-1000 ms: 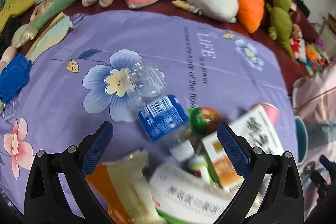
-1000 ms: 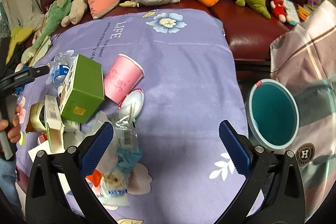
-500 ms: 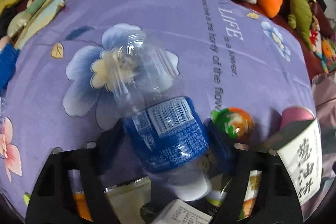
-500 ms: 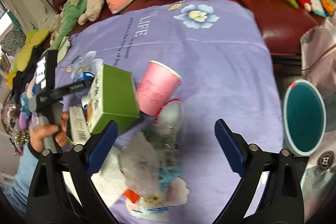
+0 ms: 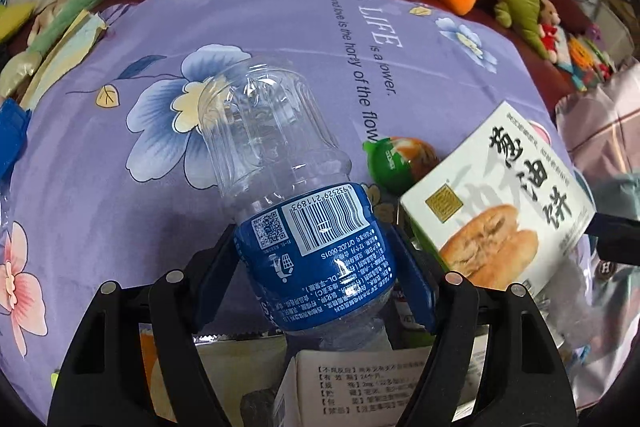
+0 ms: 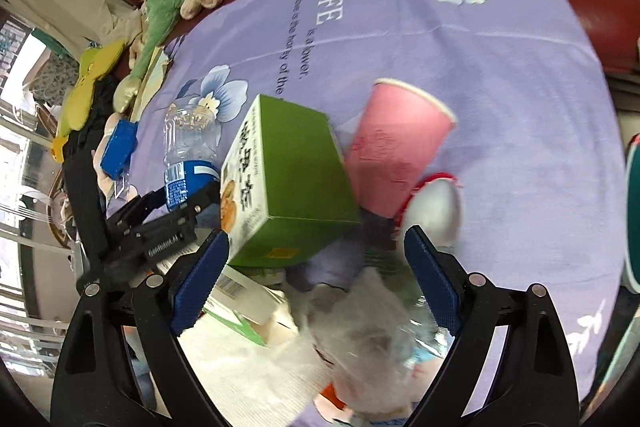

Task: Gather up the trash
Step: 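Grasp the water bottle with the left tool while the right tool grasps the green box, then carry bottle and green box to the teal wastebasket and release both, then move both tools back over the trash on the table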

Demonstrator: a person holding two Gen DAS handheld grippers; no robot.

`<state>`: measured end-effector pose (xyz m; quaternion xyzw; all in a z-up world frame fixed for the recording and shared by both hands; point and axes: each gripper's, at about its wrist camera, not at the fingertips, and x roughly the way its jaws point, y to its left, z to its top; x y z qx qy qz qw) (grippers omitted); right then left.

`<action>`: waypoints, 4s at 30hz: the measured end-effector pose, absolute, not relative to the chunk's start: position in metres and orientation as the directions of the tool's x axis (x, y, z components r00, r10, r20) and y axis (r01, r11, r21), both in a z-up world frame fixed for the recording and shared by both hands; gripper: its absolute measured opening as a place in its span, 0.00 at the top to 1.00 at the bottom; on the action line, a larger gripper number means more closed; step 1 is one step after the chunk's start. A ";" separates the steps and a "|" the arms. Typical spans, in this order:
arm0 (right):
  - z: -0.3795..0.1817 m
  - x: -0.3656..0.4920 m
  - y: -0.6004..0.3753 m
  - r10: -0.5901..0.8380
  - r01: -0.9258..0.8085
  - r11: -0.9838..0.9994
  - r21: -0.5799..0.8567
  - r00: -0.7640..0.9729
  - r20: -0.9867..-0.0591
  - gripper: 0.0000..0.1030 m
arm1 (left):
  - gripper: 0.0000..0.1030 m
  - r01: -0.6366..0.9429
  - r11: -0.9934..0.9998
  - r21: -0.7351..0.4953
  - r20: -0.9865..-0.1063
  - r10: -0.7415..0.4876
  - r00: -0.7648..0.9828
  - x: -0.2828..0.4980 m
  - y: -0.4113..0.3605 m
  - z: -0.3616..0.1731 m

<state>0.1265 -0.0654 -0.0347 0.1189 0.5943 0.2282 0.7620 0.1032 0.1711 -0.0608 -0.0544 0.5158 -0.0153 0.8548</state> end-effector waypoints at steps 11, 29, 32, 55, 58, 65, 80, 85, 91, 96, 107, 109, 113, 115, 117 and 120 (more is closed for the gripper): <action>-0.070 0.133 -0.036 0.541 -0.136 0.841 0.524 0.147 -0.828 0.17 | 0.27 -0.012 0.984 -0.176 -0.877 -0.151 0.457 0.088 0.177 -0.076; 0.010 0.133 -0.028 0.496 -0.339 0.859 0.384 0.366 -0.787 0.39 | 0.27 -0.040 0.991 -0.125 -0.778 -0.073 0.624 0.074 0.179 0.000; 0.032 0.132 -0.051 0.494 -0.339 0.864 0.372 0.422 -0.760 0.39 | 0.27 -0.019 0.991 -0.130 -0.748 -0.085 0.658 0.072 0.169 0.026; 0.029 0.082 -0.389 0.130 0.100 0.966 0.236 0.603 -0.787 0.39 | 0.27 0.511 0.849 -0.134 -0.814 -0.389 0.432 0.087 -0.166 0.009; 0.011 0.076 -0.441 0.072 0.192 0.954 0.229 0.595 -0.800 0.39 | 0.27 0.547 0.824 -0.145 -0.837 -0.397 0.377 0.097 -0.213 -0.008; -0.030 0.078 -0.506 0.035 0.293 0.929 0.228 0.541 -0.840 0.42 | 0.27 0.599 0.785 -0.157 -0.881 -0.385 0.275 0.120 -0.299 -0.052; -0.065 0.107 -0.538 0.062 0.307 0.920 0.243 0.499 -0.865 0.45 | 0.23 0.583 0.793 -0.178 -0.932 -0.326 0.160 0.151 -0.370 -0.118; -0.071 0.114 -0.534 0.071 0.296 0.924 0.240 0.485 -0.872 0.45 | 0.23 0.569 0.803 -0.178 -0.929 -0.328 0.172 0.153 -0.361 -0.118; -0.074 0.117 -0.529 0.080 0.285 0.928 0.240 0.477 -0.875 0.45 | 0.23 0.547 0.821 -0.164 -0.920 -0.327 0.216 0.147 -0.341 -0.111; -0.081 0.123 -0.523 0.093 0.281 0.929 0.240 0.450 -0.888 0.41 | 0.22 0.515 0.838 -0.180 -0.910 -0.341 0.237 0.144 -0.322 -0.102; -0.074 0.117 -0.509 0.088 0.287 0.931 0.226 0.426 -0.900 0.31 | 0.21 0.494 0.843 -0.213 -0.895 -0.371 0.247 0.135 -0.296 -0.085; -0.069 0.112 -0.506 0.080 0.289 0.932 0.220 0.427 -0.901 0.27 | 0.21 0.493 0.844 -0.211 -0.893 -0.372 0.254 0.132 -0.291 -0.081; -0.059 0.101 -0.498 0.066 0.287 0.936 0.206 0.430 -0.900 0.22 | 0.21 0.487 0.847 -0.212 -0.882 -0.381 0.279 0.123 -0.275 -0.067; -0.054 0.096 -0.493 0.064 0.283 0.937 0.203 0.433 -0.899 0.22 | 0.16 0.481 0.851 -0.211 -0.877 -0.382 0.290 0.119 -0.268 -0.061; -0.047 0.091 -0.485 0.060 0.273 0.942 0.194 0.433 -0.899 0.21 | 0.12 0.473 0.856 -0.208 -0.870 -0.383 0.310 0.113 -0.256 -0.053; -0.037 0.082 -0.468 0.058 0.249 0.951 0.183 0.439 -0.897 0.21 | 0.12 0.462 0.863 -0.205 -0.858 -0.386 0.340 0.102 -0.236 -0.042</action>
